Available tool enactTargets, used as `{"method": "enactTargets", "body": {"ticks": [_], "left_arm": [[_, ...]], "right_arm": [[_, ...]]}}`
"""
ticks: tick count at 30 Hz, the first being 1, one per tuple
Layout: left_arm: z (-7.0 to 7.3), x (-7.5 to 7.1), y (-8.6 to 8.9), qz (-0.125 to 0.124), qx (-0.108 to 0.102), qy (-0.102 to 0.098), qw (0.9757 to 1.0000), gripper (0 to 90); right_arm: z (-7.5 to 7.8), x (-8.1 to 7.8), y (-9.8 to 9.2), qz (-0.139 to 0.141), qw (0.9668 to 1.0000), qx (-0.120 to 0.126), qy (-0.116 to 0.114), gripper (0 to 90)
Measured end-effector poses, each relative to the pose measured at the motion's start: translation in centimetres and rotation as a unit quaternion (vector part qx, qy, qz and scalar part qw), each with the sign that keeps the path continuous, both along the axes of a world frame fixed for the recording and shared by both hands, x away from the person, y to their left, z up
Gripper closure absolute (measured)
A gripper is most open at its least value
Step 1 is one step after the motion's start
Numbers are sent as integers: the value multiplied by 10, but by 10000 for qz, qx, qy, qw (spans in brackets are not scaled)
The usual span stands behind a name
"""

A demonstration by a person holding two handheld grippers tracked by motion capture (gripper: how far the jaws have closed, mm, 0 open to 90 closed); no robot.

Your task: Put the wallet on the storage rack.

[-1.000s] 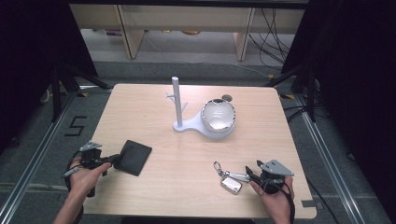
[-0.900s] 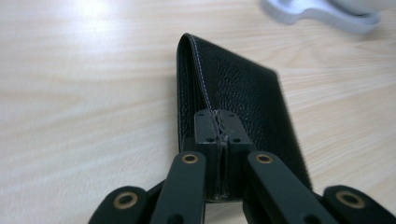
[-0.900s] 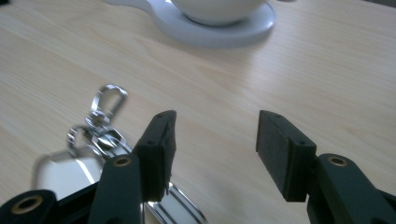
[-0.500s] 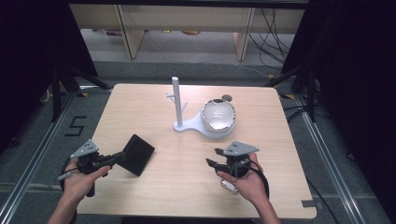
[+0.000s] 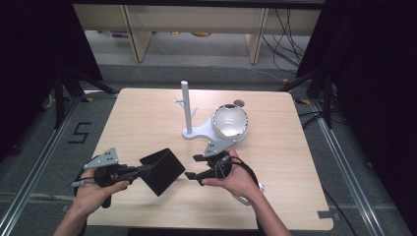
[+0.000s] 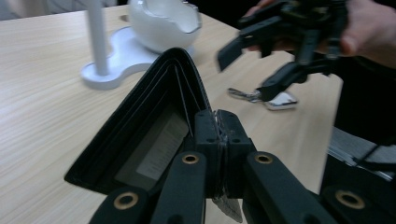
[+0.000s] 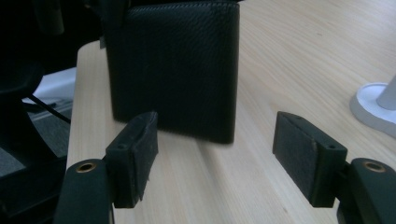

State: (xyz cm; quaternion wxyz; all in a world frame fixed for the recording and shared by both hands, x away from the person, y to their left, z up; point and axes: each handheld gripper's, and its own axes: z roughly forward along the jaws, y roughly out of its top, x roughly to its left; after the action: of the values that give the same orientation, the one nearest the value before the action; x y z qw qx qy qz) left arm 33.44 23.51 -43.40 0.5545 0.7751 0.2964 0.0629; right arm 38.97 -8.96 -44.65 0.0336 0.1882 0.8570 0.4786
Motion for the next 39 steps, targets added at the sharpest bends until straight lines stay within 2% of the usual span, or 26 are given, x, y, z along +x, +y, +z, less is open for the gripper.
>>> {"method": "enactTargets", "body": {"ticks": [2,3,5,6,9,12,13,14,16,17,18,19,20,21,22,23,24,25,26,28,30,31,32,35,37,39], "left_arm": [[2,-1,-7,-218,-10,-3,9998,879],[3,-1,-10,-323,-5,-4,9995,880],[4,-2,-17,-553,-8,-25,9985,880],[5,-2,-20,-604,59,-52,9981,879],[6,-2,-29,-807,28,-94,9967,880],[6,-1,-37,-950,15,-125,9954,879],[6,0,-39,-947,96,-122,9954,879],[6,1,-39,-897,170,-121,9958,878],[5,3,-39,-738,215,-129,9970,876],[4,6,-38,-664,130,-106,9977,874],[3,7,-38,-571,93,-56,9983,869],[2,8,-38,-536,97,-32,9985,861],[2,9,-40,-446,117,-55,9989,843],[2,10,-40,-343,190,-68,9992,799],[2,10,-41,-295,164,-49,9994,741],[2,10,-42,-235,159,-102,9995,692],[2,10,-42,-192,188,-183,9995,661],[3,9,-41,-96,307,-256,9992,644],[2,8,-40,-63,316,-298,9990,634],[2,6,-36,58,413,-371,9984,613],[-1,5,-31,149,460,-429,9979,601],[-3,4,-28,235,537,-466,9972,595],[-5,4,-25,365,646,-497,9960,589],[-16,5,-16,530,876,-373,9940,548],[-24,6,-11,584,1087,-293,9919,502],[-31,6,-6,756,1278,-277,9885,480]], "right_arm": [[-2,2,2,119,9999,94,31,300],[-2,3,3,171,9997,92,138,298],[-3,2,4,222,9996,110,127,280],[-4,2,5,306,9993,155,138,281],[-7,2,5,524,9982,162,246,282],[-10,-2,8,725,9964,157,414,383],[-10,-4,8,707,9966,118,408,429],[-10,-4,7,790,9965,81,256,503],[-8,-4,3,716,9970,30,298,653],[-7,-3,0,734,9969,87,288,712],[-6,-5,-2,720,9967,98,373,742],[-5,-5,-3,770,9964,99,328,762],[-2,-6,-3,746,9969,-35,233,773],[2,-10,-2,638,9973,-262,267,778],[5,-10,-1,649,9964,-530,80,780],[8,-11,0,639,9944,-838,-14,781],[13,-13,-1,467,9918,-1187,-26,781],[17,-11,-2,493,9881,-1443,-196,781],[21,-9,-4,493,9856,-1597,-270,781],[32,-8,-8,388,9810,-1884,-234,781],[43,-6,-13,301,9730,-2249,-424,781],[49,-4,-15,331,9683,-2412,-564,780],[55,-3,-18,217,9654,-2522,-617,781],[69,1,-25,138,9542,-2901,-712,780],[76,5,-30,73,9452,-3167,-787,780],[81,8,-35,-23,9387,-3349,-824,780]]}}
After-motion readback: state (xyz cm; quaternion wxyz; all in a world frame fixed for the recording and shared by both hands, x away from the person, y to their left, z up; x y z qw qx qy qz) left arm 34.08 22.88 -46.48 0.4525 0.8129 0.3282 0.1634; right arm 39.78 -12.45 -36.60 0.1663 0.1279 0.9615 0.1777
